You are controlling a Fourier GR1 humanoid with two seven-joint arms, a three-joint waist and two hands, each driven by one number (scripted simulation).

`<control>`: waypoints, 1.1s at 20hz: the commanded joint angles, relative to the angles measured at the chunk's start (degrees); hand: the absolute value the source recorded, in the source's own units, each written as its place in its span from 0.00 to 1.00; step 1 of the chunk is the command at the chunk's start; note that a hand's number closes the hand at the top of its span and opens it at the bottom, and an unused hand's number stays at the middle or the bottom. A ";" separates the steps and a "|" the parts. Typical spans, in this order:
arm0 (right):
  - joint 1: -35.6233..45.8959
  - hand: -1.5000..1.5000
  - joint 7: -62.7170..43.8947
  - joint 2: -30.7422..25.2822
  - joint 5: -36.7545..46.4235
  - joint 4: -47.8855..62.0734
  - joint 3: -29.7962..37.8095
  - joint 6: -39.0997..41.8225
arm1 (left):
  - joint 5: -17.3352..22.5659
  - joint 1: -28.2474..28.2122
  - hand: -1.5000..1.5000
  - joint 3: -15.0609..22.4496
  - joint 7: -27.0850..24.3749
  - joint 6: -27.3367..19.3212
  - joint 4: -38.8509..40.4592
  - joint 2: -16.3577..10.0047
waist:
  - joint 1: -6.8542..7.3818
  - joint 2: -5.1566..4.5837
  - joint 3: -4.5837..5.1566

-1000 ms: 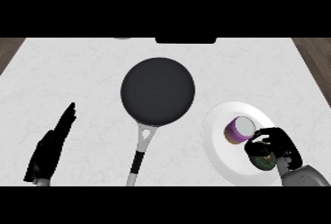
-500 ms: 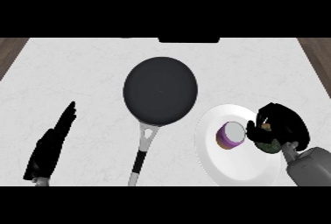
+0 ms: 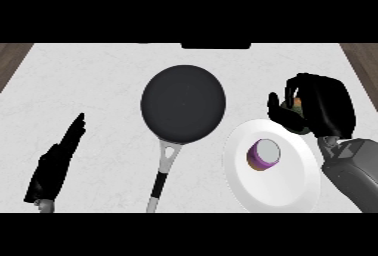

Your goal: Pick the squash from the plate and place it in the pan

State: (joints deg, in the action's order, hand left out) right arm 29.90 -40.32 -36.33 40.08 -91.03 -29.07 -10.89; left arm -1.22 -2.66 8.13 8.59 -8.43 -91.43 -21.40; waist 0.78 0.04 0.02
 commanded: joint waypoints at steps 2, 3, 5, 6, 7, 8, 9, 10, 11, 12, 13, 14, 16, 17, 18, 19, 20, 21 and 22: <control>8.41 1.00 2.57 8.70 2.08 4.60 0.93 -0.30 | 0.63 -0.31 0.50 -1.77 -1.02 2.00 0.47 -0.82 | 0.35 -0.17 0.00; 7.61 1.00 4.38 10.97 3.45 7.42 0.70 -2.27 | -0.16 -1.63 0.50 -0.83 -1.85 1.56 -0.32 0.37 | 0.25 -0.16 -0.01; 14.69 1.00 5.19 14.42 -0.56 12.31 3.22 0.67 | -0.94 0.39 0.50 0.38 -0.94 0.88 1.54 2.09 | 0.63 -0.34 0.00; 16.26 1.00 6.50 15.89 -0.41 15.50 3.96 0.01 | -1.24 -1.76 0.50 -0.13 0.45 0.65 -2.86 0.75 | 1.02 -0.27 -0.03; 15.97 1.00 7.37 16.83 -1.49 14.69 4.78 0.62 | -2.81 -0.02 0.50 0.32 -1.71 -0.30 1.93 2.52 | 0.23 -0.25 0.00; 19.31 1.00 7.11 18.31 -2.74 16.95 5.70 2.64 | -1.46 -0.04 0.50 -0.77 -0.23 1.24 -0.29 0.94 | 0.55 -0.24 -0.01; 22.26 1.00 8.59 19.65 -3.28 22.18 7.00 2.73 | -1.39 -0.41 0.50 -0.66 -1.67 0.86 1.11 2.05 | 0.88 -0.38 0.00; 21.09 1.00 7.65 24.28 -0.70 25.14 4.59 -1.09 | -2.35 0.06 0.50 -0.06 -2.56 0.96 1.94 2.06 | 1.02 -0.48 0.01; 23.02 1.00 8.93 24.18 -2.46 27.27 7.34 -0.10 | -1.03 -2.18 0.50 -1.15 -1.22 2.50 -2.09 0.15 | 1.10 -0.33 -0.02; 23.22 1.00 10.42 26.68 -1.32 31.90 6.81 -3.22 | -2.99 -3.26 0.50 1.12 0.11 0.68 -4.00 1.73 | 1.70 -0.49 -0.04; 25.48 1.00 9.03 29.82 -0.77 34.14 6.75 -3.91 | -3.82 -0.39 0.50 1.20 -1.23 -0.39 -0.05 3.43 | 1.37 -0.60 0.00; 25.22 1.00 10.81 31.81 -1.36 37.51 6.91 -5.39 | -1.58 0.62 0.50 -0.27 -0.50 2.15 -0.14 1.78 | 1.72 -0.78 -0.01; 29.41 1.00 15.47 32.36 -3.36 44.67 10.40 -5.38 | -1.97 -0.03 0.50 -1.70 -3.97 1.93 2.46 1.44 | 1.89 -0.91 0.02; 30.95 1.00 15.06 34.36 -2.17 49.01 10.50 -7.55 | -2.18 1.64 0.50 -0.18 0.21 2.08 -0.72 1.84 | 2.72 -1.18 -0.02; 32.93 1.00 14.16 35.96 -2.14 51.71 10.55 -7.62 | -2.76 1.48 0.50 0.44 0.27 2.00 -0.21 2.17 | 2.94 -1.23 0.00; 32.19 1.00 18.54 35.30 -3.77 54.58 12.22 -7.29 | -1.44 -0.08 0.50 -1.13 -1.24 2.47 -0.06 1.62 | 3.01 -1.26 -0.01; 32.29 1.00 18.26 36.09 -4.06 56.50 10.00 -8.73 | -3.24 1.79 0.50 0.28 -0.63 2.15 1.22 2.30 | 2.60 -1.15 0.00; 35.01 1.00 17.22 36.14 -4.30 59.03 10.22 -7.37 | -2.32 -0.35 0.50 0.45 -0.98 2.44 -1.22 2.43 | 3.87 -1.31 0.00; 35.19 1.00 18.88 36.18 -3.99 61.92 10.38 -7.49 | -3.05 2.05 0.50 0.86 -0.91 2.34 1.03 3.00 | 3.61 -1.58 0.02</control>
State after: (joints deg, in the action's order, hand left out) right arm 61.49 -24.21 -2.33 36.73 -39.01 -19.15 -17.60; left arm -3.67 -1.96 8.25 7.74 -6.36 -91.38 -19.18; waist 3.67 -1.13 0.02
